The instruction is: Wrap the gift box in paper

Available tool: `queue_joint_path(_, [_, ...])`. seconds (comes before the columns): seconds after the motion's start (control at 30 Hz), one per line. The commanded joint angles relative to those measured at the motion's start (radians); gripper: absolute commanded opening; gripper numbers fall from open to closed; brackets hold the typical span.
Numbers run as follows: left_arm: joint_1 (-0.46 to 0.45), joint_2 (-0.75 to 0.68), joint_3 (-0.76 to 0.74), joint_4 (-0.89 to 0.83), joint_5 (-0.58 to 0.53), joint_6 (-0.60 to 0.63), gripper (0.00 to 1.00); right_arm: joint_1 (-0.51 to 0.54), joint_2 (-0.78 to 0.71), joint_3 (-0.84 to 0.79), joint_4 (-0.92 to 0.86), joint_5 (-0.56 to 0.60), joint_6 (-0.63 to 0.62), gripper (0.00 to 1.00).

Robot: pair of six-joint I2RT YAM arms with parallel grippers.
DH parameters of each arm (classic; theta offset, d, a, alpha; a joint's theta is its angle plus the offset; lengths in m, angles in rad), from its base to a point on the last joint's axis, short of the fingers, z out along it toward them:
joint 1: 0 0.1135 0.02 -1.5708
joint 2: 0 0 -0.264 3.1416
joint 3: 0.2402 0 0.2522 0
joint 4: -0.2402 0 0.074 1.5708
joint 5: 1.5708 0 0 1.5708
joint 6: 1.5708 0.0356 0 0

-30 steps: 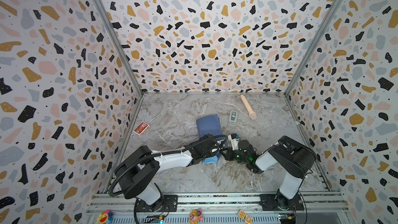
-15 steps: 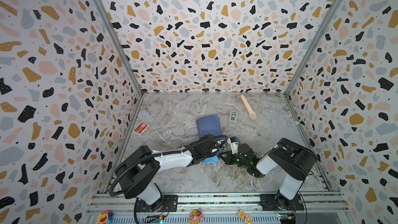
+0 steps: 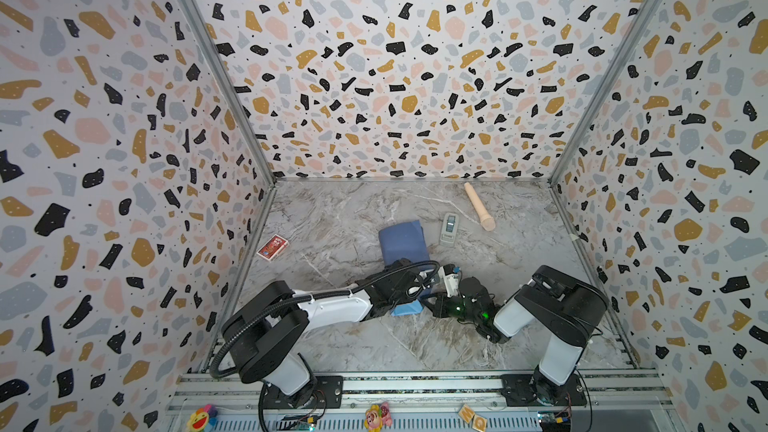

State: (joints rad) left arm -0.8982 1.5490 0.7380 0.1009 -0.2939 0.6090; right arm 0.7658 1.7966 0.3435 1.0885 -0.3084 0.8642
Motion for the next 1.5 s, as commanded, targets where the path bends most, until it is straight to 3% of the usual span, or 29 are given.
queue_joint_path(0.0, [-0.007,0.022,0.015,-0.040,0.034,-0.017,0.70,-0.028,0.021,0.011,-0.078,-0.012,-0.027,0.06])
queue_joint_path(0.77, [-0.007,0.032,0.019,-0.041,0.038,-0.020,0.70,-0.050,-0.080,0.000,-0.202,-0.079,-0.049,0.06])
queue_joint_path(1.47, [-0.008,0.036,0.024,-0.039,0.036,-0.025,0.69,0.049,-0.078,-0.052,-0.197,-0.023,0.035,0.01])
